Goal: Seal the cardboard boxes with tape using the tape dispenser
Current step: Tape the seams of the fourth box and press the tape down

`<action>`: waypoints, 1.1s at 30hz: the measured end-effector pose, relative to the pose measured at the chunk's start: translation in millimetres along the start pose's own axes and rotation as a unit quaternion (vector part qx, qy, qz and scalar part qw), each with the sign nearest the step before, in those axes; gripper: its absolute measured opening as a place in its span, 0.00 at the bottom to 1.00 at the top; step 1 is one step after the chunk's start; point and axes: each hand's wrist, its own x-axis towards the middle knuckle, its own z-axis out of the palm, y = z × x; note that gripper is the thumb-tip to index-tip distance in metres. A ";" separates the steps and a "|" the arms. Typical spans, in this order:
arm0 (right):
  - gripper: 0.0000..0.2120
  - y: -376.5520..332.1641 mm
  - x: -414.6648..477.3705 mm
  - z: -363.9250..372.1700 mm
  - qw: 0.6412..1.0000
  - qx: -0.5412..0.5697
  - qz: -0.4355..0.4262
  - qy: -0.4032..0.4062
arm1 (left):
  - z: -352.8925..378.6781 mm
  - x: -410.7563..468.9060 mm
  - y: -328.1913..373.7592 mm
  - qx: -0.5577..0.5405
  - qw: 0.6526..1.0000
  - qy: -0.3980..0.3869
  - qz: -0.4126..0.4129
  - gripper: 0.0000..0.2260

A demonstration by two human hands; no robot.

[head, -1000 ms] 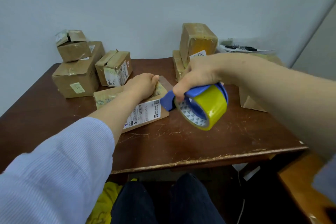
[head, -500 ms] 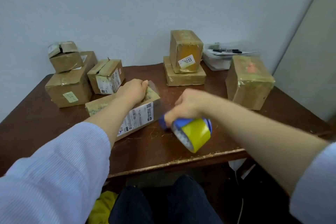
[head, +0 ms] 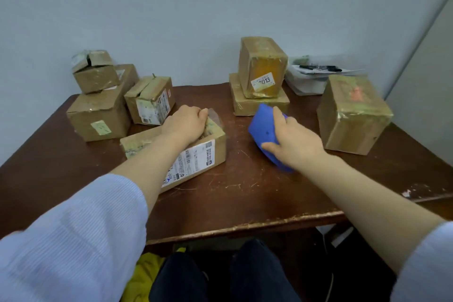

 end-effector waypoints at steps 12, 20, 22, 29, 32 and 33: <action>0.13 -39.7 -7.2 13.4 0.964 0.105 -0.140 0.201 | -20.1 -7.2 3.1 -0.079 0.995 -0.056 -0.036 0.18; 0.21 -96.3 9.8 33.6 0.953 0.294 -0.056 0.051 | -41.0 -35.5 -21.0 0.015 0.999 -0.021 0.027 0.14; 0.21 -99.3 19.8 33.7 0.947 0.310 -0.081 0.025 | -47.1 -41.9 -28.7 0.043 0.999 -0.019 -0.002 0.15; 0.23 -106.0 33.6 26.2 0.949 0.268 -0.159 0.037 | -43.4 -78.7 -36.1 0.034 0.991 0.121 0.055 0.14; 0.22 -114.6 25.7 26.6 0.951 0.195 -0.237 0.034 | -34.6 -80.5 -32.0 0.028 0.986 0.038 0.161 0.18; 0.22 -114.0 24.9 24.8 0.955 0.170 -0.242 0.024 | -33.0 -81.0 -33.2 0.035 0.988 -0.007 0.153 0.20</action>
